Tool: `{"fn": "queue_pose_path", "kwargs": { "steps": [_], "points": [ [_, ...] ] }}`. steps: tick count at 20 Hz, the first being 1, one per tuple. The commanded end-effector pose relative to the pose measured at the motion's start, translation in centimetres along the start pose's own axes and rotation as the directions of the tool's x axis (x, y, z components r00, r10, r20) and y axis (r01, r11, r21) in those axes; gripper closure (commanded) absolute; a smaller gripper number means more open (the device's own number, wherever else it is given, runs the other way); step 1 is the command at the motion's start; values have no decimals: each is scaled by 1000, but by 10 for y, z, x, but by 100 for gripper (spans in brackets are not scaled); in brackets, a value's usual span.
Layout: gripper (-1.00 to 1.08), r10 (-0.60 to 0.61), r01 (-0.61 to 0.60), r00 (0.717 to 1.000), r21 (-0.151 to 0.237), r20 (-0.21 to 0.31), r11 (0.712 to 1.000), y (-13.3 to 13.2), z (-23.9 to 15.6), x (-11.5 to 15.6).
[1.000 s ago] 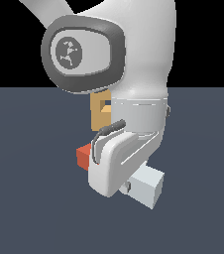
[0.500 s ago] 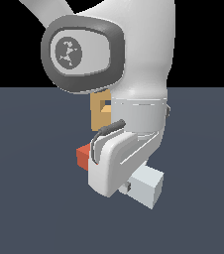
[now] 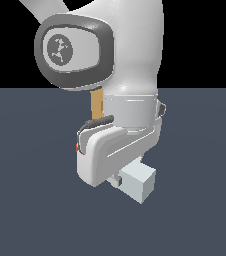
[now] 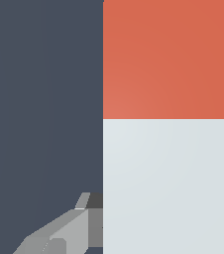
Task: Insert the peg into the horizontal hole in a box.
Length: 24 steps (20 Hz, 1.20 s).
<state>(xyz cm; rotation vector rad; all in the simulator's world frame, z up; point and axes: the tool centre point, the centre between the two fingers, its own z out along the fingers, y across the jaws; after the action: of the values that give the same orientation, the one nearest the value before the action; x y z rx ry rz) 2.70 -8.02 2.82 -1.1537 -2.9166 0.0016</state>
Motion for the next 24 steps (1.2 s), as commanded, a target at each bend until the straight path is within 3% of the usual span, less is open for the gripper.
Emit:
{"fn": "queue_pose_path", "kwargs": {
  "steps": [1,12,24],
  "points": [
    [108,38,-38,999,-3,3,999,1,-6,7],
    [108,272,-272,962,-4,3,962,7,-27,55],
    [108,507,-507,862,-5,1,862,27,-51,104]
  ]
}}
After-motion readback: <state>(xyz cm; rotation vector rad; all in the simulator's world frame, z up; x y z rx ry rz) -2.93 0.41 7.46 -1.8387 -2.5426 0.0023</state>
